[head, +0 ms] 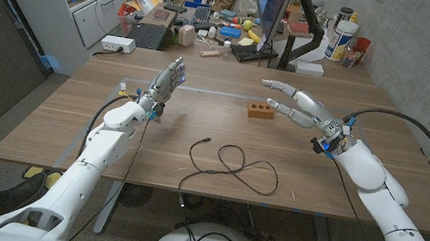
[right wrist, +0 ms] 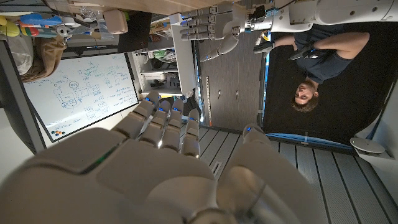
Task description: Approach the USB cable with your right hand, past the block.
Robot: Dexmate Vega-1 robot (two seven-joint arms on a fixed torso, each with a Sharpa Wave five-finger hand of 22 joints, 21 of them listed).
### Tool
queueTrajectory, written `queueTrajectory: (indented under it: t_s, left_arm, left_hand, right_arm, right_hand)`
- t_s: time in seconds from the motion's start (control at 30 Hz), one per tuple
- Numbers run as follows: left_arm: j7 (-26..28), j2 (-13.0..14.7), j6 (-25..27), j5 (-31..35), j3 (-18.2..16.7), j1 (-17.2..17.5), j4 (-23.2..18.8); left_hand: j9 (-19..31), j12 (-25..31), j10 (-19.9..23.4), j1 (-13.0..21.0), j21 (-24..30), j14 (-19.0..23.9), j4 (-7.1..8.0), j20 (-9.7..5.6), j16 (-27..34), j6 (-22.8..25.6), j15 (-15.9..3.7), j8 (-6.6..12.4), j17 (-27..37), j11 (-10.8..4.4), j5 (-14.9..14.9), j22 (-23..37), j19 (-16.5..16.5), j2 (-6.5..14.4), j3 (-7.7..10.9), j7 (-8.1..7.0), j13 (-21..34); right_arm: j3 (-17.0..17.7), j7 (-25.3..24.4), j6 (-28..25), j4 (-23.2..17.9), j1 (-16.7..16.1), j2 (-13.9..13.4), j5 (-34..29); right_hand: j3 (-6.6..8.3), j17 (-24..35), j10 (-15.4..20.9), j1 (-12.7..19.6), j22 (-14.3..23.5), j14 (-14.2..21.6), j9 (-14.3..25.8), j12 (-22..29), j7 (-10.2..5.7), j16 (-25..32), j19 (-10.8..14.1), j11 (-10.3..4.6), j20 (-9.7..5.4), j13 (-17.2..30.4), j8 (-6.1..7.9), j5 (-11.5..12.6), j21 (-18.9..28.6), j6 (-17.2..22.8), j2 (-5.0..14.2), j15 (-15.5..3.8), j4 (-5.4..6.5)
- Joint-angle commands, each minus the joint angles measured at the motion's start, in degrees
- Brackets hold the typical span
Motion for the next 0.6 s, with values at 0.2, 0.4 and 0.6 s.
queueTrajectory:
  t_s: [0.2, 0.4, 0.6]
  left_arm:
    - [0.17, 0.4, 0.61, 0.26, -0.1, 0.05, -0.46]
    - [0.29, 0.33, 0.68, 0.38, 0.03, 0.09, -0.59]
    - [0.57, 0.21, 1.1, 0.6, 0.32, 0.16, -0.94]
  left_hand:
    - [0.15, 0.28, -0.06, 0.2, -0.34, -0.33, 0.06, 0.01, 0.12, 0.37, 0.08, 0.04, 0.05, -0.32, 0.19, 0.26, 0.13, 0.41, -0.43, -0.16, 0.02]
    - [0.15, 0.28, -0.06, 0.21, -0.46, -0.31, 0.06, 0.04, 0.13, 0.4, 0.06, 0.04, 0.05, -0.36, 0.18, 0.27, 0.18, 0.45, -0.49, -0.16, 0.01]
    - [0.15, 0.24, -0.15, 0.22, -0.57, -0.32, 0.06, 0.07, 0.12, 0.36, 0.05, 0.02, 0.05, -0.38, 0.17, 0.27, 0.22, 0.48, -0.54, -0.14, 0.01]
  right_arm:
    - [0.97, -1.62, 0.28, -0.21, -0.49, -2.39, -6.04]
    - [1.32, -1.47, -0.16, -0.75, -1.31, -3.55, -6.43]
    - [1.76, -0.92, -0.44, -1.43, -2.46, -4.79, -6.28]
  right_hand:
    - [-0.01, 0.17, 1.04, 0.48, 0.28, 0.76, 0.36, 0.25, -0.58, 0.17, 0.88, -0.02, -2.53, 0.08, 0.33, 0.59, -0.16, 0.62, -0.26, -2.12, -0.18]
    - [-0.03, 0.17, 1.25, 0.52, 0.29, 1.04, 0.37, 0.27, -0.72, 0.2, 0.93, -0.4, -2.63, 0.09, 0.32, 0.8, -0.2, 0.75, -0.22, -2.34, -0.22]
    - [-0.04, 0.18, 1.41, 0.55, 0.29, 1.11, 0.37, 0.29, -0.76, 0.15, 1.0, -0.52, -2.66, 0.09, 0.29, 0.97, -0.23, 0.78, -0.19, -2.53, -0.26]
